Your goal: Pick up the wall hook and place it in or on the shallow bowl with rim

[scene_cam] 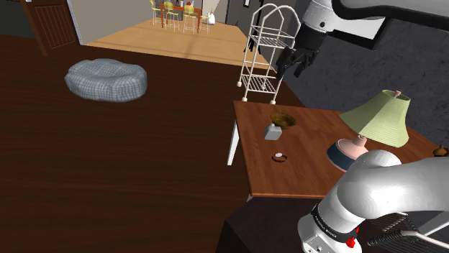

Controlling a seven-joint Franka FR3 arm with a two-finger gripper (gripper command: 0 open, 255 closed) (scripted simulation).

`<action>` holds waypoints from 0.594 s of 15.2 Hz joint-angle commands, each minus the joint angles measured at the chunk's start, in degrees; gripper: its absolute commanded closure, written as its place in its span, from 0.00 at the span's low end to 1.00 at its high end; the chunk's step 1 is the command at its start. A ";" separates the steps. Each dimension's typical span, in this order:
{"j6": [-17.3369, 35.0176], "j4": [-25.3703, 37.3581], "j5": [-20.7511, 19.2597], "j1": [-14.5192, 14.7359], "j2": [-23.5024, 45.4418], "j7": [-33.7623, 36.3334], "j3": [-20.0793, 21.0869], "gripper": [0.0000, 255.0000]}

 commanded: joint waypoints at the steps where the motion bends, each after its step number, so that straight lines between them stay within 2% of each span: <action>1: 0.00 0.00 0.00 0.00 0.00 0.00 0.00 0.00; 9: 13.96 -9.61 -4.02 -3.21 5.06 0.47 -2.41 0.00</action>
